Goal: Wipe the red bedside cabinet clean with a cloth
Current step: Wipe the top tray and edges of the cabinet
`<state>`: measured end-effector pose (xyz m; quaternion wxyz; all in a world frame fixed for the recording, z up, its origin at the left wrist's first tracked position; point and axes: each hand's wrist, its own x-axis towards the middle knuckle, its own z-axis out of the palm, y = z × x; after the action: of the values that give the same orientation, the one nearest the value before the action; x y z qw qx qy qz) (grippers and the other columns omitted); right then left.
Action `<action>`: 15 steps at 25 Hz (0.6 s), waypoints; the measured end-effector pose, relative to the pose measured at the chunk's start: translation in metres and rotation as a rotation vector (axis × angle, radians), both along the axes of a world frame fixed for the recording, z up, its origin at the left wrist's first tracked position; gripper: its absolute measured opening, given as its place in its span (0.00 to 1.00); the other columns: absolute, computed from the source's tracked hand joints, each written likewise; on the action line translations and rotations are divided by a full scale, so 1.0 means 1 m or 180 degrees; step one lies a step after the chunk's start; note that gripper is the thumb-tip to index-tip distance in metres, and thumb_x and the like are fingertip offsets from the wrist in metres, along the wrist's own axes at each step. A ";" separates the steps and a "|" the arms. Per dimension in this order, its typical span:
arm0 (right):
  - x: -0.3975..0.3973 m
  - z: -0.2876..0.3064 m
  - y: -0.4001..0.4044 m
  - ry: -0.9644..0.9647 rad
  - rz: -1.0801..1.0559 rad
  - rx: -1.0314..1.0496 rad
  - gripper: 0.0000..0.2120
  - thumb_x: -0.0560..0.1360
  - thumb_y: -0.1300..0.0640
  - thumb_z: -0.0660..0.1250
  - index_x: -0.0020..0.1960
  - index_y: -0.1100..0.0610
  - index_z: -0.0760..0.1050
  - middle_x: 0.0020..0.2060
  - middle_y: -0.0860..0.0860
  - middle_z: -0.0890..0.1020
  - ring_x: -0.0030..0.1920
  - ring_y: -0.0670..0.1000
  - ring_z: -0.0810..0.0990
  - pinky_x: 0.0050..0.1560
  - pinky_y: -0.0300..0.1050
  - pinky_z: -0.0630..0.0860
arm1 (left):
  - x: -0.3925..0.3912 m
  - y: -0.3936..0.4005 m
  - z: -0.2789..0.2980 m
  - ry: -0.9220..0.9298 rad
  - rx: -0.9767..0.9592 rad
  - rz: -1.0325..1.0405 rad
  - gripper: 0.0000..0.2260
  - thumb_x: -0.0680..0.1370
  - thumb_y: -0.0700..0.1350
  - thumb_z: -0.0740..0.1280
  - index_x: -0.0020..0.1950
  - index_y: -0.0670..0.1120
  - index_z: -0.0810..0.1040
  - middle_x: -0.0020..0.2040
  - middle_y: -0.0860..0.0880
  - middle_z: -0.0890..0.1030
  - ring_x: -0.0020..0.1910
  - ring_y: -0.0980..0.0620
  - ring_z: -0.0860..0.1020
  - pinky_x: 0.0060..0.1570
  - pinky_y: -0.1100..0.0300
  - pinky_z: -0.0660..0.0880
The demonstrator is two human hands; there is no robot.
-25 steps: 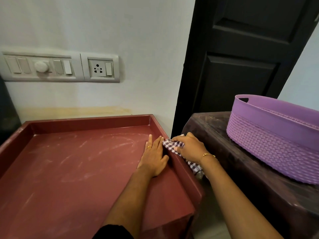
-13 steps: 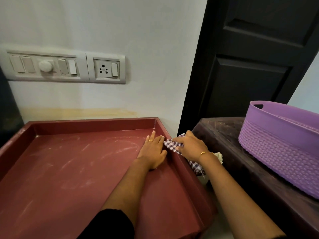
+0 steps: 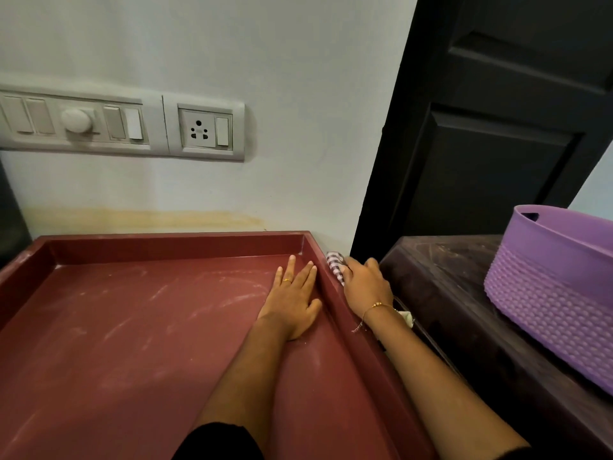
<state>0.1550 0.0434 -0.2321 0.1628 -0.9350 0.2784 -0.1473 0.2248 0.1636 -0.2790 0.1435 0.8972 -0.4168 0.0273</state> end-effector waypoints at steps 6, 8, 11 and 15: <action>0.009 0.025 -0.011 0.0509 0.0854 -0.0173 0.19 0.79 0.50 0.61 0.69 0.46 0.68 0.62 0.55 0.67 0.62 0.56 0.73 0.61 0.46 0.69 | 0.003 -0.002 -0.001 0.0047 0.0223 -0.0062 0.28 0.80 0.52 0.49 0.76 0.46 0.42 0.78 0.49 0.41 0.74 0.45 0.32 0.74 0.46 0.35; 0.024 0.030 -0.008 0.0643 0.0730 -0.0348 0.18 0.78 0.48 0.60 0.68 0.45 0.68 0.65 0.55 0.66 0.62 0.58 0.73 0.61 0.47 0.70 | 0.003 -0.002 -0.001 0.0018 0.0262 -0.0068 0.28 0.80 0.52 0.49 0.76 0.45 0.42 0.78 0.49 0.41 0.74 0.44 0.32 0.74 0.45 0.35; 0.045 0.028 0.000 0.0678 0.0373 -0.0374 0.18 0.80 0.49 0.56 0.69 0.47 0.67 0.66 0.57 0.65 0.62 0.63 0.72 0.61 0.50 0.71 | 0.003 -0.001 -0.002 -0.0025 0.0232 -0.0092 0.29 0.80 0.52 0.50 0.76 0.46 0.39 0.78 0.50 0.39 0.74 0.44 0.32 0.74 0.45 0.36; 0.047 0.022 0.005 0.0627 0.0253 -0.0543 0.17 0.80 0.51 0.55 0.68 0.49 0.68 0.65 0.57 0.66 0.61 0.64 0.72 0.60 0.53 0.72 | 0.004 -0.001 -0.004 -0.0022 0.0232 -0.0100 0.31 0.76 0.55 0.46 0.76 0.47 0.39 0.78 0.51 0.39 0.74 0.45 0.32 0.74 0.46 0.35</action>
<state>0.2018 0.0484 -0.2101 0.0603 -0.9657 0.2423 -0.0714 0.2290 0.1624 -0.2829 0.1096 0.8951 -0.4320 0.0129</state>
